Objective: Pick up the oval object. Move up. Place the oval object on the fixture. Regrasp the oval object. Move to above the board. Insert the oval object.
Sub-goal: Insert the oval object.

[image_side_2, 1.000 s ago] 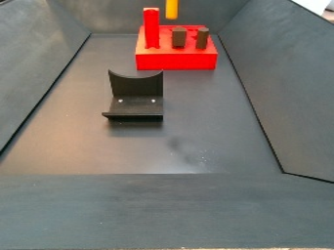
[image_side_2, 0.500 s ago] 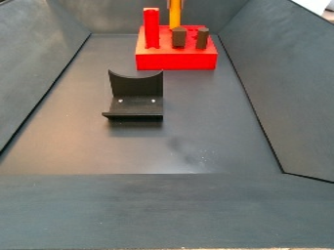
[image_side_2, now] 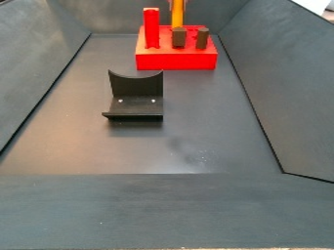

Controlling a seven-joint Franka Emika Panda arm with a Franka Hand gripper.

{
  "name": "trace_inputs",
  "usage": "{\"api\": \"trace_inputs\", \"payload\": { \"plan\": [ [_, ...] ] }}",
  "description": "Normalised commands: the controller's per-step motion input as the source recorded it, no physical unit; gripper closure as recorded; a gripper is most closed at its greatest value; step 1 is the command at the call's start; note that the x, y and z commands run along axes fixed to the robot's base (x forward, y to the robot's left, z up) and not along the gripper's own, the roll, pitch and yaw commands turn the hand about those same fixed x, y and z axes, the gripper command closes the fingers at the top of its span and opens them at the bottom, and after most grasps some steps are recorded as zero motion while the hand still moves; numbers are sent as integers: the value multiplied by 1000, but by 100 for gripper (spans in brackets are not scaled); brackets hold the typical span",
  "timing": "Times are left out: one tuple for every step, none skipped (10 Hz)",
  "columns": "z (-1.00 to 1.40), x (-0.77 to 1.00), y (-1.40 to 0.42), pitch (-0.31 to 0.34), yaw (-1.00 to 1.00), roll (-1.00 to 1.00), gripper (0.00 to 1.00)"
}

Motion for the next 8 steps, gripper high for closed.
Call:
{"api": "trace_inputs", "payload": {
  "plan": [
    [-411, 183, -17, -29, 123, 0, 100],
    [-431, 246, 0, -4, 180, 19, 100],
    [-423, 177, 0, 0, 266, 53, 100],
    [-423, 151, -3, 0, 397, 91, 100],
    [-437, 109, -20, -3, 374, 99, 100],
    [-463, 0, -57, -17, 269, 117, 100],
    [-474, -123, -111, -14, 131, 157, 100],
    [-420, -246, -89, -24, 11, 116, 100]
  ]
}}
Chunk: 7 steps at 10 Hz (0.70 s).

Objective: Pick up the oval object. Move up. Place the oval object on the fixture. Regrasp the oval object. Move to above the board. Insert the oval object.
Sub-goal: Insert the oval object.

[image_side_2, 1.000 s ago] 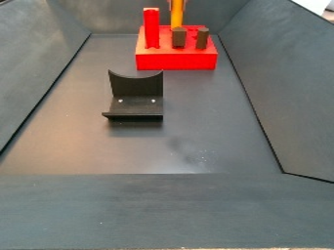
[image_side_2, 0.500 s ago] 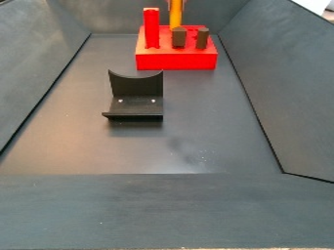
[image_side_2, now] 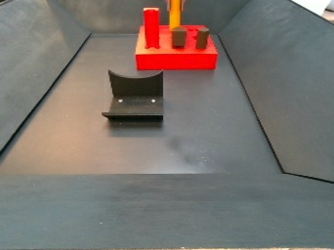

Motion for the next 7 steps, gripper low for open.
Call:
{"api": "trace_inputs", "payload": {
  "plan": [
    [-434, -197, -77, -33, 0, 87, 100],
    [-511, -31, -86, -34, 0, 64, 100],
    [-563, 0, -89, -66, 0, 23, 100],
    [-626, 0, -94, -103, -11, 0, 100],
    [-657, 0, -117, -119, -14, 0, 100],
    [-569, 0, -89, -104, -6, 0, 100],
    [-289, 0, -37, -103, 0, -20, 100]
  ]
}}
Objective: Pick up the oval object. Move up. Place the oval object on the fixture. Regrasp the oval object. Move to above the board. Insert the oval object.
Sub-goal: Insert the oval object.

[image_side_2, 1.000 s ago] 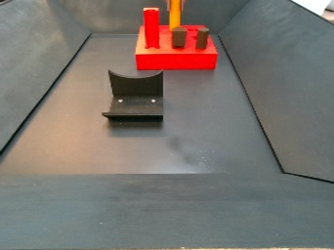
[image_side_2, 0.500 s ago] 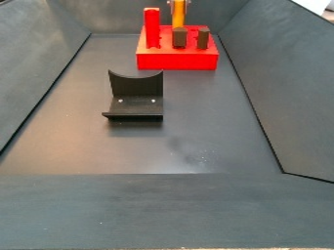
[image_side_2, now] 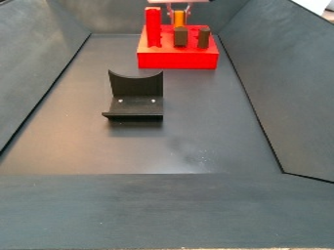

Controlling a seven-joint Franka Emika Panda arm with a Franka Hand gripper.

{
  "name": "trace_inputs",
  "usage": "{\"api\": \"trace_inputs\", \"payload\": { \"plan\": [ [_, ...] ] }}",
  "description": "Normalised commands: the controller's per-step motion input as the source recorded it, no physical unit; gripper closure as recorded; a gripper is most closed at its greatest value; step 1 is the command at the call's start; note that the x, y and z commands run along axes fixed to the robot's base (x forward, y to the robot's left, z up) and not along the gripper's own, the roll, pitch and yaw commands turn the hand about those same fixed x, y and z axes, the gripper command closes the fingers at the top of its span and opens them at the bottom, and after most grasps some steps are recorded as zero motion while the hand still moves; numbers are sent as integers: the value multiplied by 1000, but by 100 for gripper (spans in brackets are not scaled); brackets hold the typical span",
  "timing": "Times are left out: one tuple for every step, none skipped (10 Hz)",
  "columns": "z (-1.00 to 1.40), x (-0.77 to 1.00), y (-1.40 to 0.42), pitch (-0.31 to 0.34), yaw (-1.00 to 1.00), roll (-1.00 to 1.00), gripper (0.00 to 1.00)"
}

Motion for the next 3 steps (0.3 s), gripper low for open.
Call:
{"api": "trace_inputs", "payload": {
  "plan": [
    [-89, 0, 0, -106, 0, -26, 100],
    [-37, 0, 0, -43, 0, -6, 100],
    [0, 0, 0, -4, 0, 0, 100]
  ]
}}
